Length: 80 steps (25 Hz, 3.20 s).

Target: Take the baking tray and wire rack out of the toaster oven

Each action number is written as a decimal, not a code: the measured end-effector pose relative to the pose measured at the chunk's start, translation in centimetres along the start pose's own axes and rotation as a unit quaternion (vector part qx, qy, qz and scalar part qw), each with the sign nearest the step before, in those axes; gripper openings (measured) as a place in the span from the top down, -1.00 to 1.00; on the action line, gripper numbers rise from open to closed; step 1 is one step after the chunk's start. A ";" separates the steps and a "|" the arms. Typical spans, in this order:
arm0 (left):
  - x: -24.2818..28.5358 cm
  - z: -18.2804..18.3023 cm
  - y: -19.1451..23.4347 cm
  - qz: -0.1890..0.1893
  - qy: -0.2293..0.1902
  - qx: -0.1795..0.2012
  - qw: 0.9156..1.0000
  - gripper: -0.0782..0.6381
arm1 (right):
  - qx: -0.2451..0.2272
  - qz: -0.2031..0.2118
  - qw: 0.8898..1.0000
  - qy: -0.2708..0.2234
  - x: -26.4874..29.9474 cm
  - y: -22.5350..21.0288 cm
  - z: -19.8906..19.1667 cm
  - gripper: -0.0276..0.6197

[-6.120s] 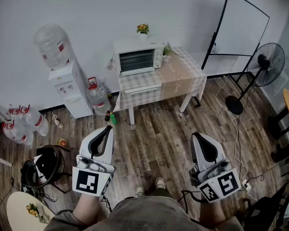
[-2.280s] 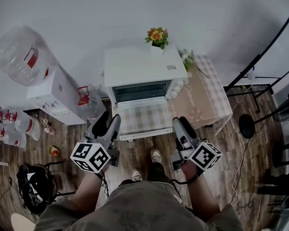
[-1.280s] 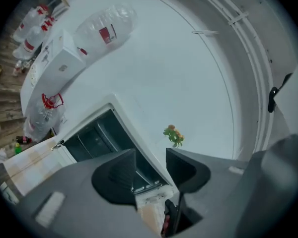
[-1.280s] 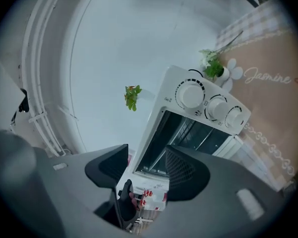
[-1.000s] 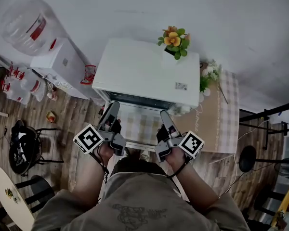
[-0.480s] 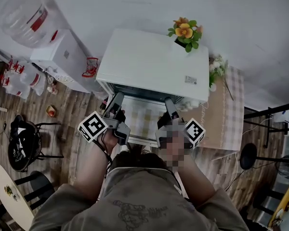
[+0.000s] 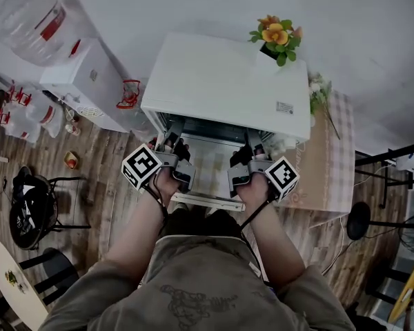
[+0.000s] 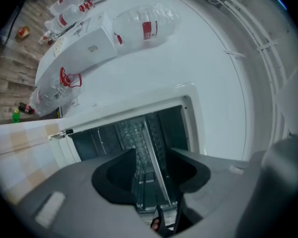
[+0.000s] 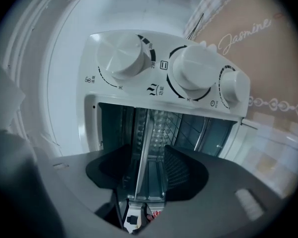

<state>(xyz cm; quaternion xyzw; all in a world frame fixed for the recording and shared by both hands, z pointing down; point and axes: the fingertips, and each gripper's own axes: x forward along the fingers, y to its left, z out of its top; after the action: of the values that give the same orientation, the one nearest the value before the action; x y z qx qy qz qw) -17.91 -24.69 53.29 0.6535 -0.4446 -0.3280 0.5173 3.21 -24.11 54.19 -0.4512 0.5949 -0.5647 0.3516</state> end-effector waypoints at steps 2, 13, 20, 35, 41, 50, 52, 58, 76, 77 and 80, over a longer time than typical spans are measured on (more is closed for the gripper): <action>1.0 0.1 0.3 -0.006 -0.003 0.000 1.000 0.26 | 0.000 0.004 1.000 -0.011 0.4 -0.1 0.2 0.16; 4.0 0.5 0.8 -0.035 -0.018 -0.037 0.999 0.39 | 0.016 0.003 0.998 -0.059 2.3 -1.5 1.2 0.16; 5.5 2.2 0.7 -0.046 -0.053 -0.042 0.997 0.51 | 0.014 0.008 0.997 -0.078 3.5 -1.0 2.5 0.21; 5.3 2.5 1.1 -0.034 -0.063 -0.076 0.995 0.60 | 0.017 0.020 0.996 -0.081 3.8 -0.7 2.7 0.64; 3.1 1.7 1.0 -0.027 -0.052 -0.085 0.995 0.62 | 0.029 0.024 0.997 -0.066 1.7 -0.4 1.4 0.67; -0.9 0.2 1.2 0.001 -0.044 -0.100 0.994 0.65 | 0.048 0.004 0.998 -0.049 -2.0 -0.6 -0.7 0.70; -1.8 -0.3 1.1 0.005 -0.040 -0.101 0.994 0.65 | 0.045 -0.001 0.998 -0.045 -3.0 -0.9 -1.0 0.71; -4.6 -1.0 1.1 0.009 -0.042 -0.105 0.994 0.66 | 0.041 -0.012 0.999 -0.025 -5.3 -1.2 -2.5 0.72; -13.7 -4.6 1.1 0.031 0.004 -0.107 0.994 0.69 | 0.067 -0.064 0.996 0.009 -14.2 -3.7 -7.2 0.76; -14.1 -4.7 1.0 0.030 0.007 -0.106 0.994 0.69 | 0.068 -0.065 0.996 0.010 -14.7 -3.7 -7.5 0.76; -15.3 -4.9 0.2 0.025 0.017 -0.106 0.994 0.68 | 0.071 -0.063 0.995 0.013 -15.9 -2.5 -8.0 0.76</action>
<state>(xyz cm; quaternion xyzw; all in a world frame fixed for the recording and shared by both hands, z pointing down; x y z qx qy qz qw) -19.52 -8.74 54.25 0.5889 -0.4147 -0.3491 0.5995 1.60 -6.35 56.11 -0.4541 0.5285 -0.6323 0.3387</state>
